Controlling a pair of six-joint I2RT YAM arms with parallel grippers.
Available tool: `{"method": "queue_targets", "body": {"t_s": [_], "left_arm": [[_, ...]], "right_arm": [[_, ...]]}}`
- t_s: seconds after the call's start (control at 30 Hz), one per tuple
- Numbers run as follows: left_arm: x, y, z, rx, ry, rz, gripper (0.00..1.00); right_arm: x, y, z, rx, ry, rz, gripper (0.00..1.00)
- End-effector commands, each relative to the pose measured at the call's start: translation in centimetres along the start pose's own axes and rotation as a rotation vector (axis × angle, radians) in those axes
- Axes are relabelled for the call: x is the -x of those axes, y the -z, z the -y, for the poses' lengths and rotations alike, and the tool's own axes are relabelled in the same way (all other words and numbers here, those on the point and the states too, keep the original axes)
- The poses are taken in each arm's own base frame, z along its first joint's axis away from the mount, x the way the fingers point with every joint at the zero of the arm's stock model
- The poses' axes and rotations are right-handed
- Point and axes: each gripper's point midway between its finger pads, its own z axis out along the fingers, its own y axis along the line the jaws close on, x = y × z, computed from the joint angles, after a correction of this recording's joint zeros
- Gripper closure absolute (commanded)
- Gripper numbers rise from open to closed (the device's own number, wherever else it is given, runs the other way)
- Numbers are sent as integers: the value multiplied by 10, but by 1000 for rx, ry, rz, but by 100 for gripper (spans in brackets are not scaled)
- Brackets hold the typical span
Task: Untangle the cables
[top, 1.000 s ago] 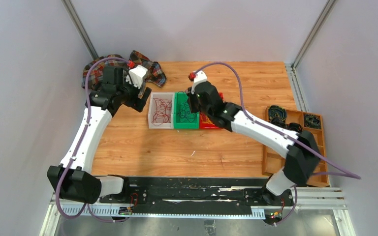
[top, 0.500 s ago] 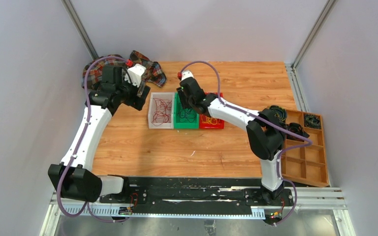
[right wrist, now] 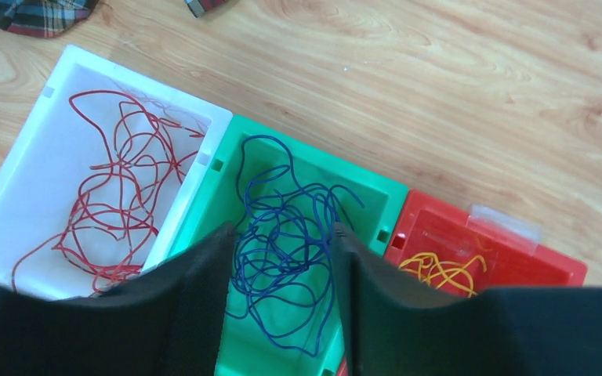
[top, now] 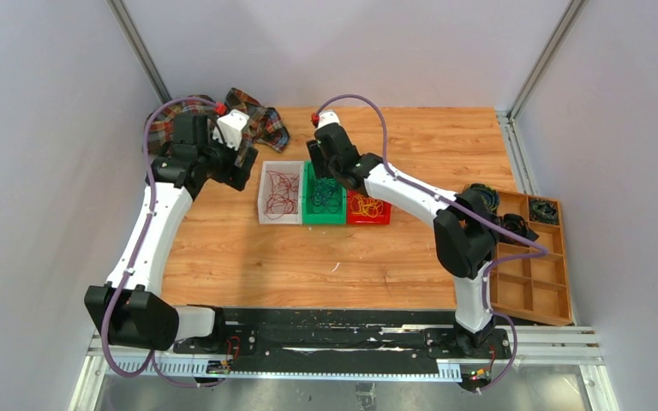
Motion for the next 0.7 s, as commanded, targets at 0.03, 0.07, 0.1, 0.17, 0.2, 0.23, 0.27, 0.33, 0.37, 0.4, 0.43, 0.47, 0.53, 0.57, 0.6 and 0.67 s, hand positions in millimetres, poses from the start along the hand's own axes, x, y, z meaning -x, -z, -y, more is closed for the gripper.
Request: {"method": "queue_targets", "body": {"t_s": [0.03, 0.07, 0.1, 0.17, 0.2, 0.23, 0.27, 0.33, 0.37, 0.4, 0.43, 0.47, 0.53, 0.57, 0.6, 0.67], "left_arm": [[4, -1, -7, 4, 13, 19, 2], [3, -1, -7, 4, 14, 19, 2], [3, -1, -8, 5, 13, 21, 2], [2, 0, -9, 8, 14, 22, 2], [2, 0, -10, 9, 14, 25, 2], [2, 1, -10, 7, 14, 26, 2], [2, 1, -10, 6, 13, 26, 2], [0, 1, -9, 3, 15, 25, 2], [0, 2, -10, 2, 16, 27, 2], [0, 2, -9, -3, 20, 29, 2], [-1, 1, -10, -6, 26, 29, 2], [-1, 2, -12, 1, 37, 35, 2], [-1, 2, -21, 20, 72, 49, 2], [0, 2, -24, 24, 93, 60, 2], [-1, 2, -27, 24, 120, 72, 2], [-3, 1, -33, 22, 155, 98, 2]], "right_arm": [[-24, -18, 1, -8, -27, -68, 68], [-33, -22, 1, -12, -30, -84, 75], [-41, -25, 2, -16, -32, -99, 81], [-53, -31, 2, -24, -33, -123, 90], [-58, -34, 2, -28, -31, -132, 94], [-63, -37, 3, -33, -26, -142, 96], [-66, -39, 2, -34, -23, -149, 99], [-68, -41, 3, -39, -19, -162, 100], [-65, -40, 3, -39, -18, -160, 100], [-60, -38, 2, -33, -18, -152, 99], [-55, -34, 2, -26, -18, -141, 98], [-47, -29, 1, -15, -18, -128, 95], [-31, -15, -2, 14, -15, -99, 73], [-21, -4, -2, 29, -21, -79, 59], [-15, 7, -3, 49, -25, -66, 44], [-1, 34, -2, 69, -34, -23, 26]]}}
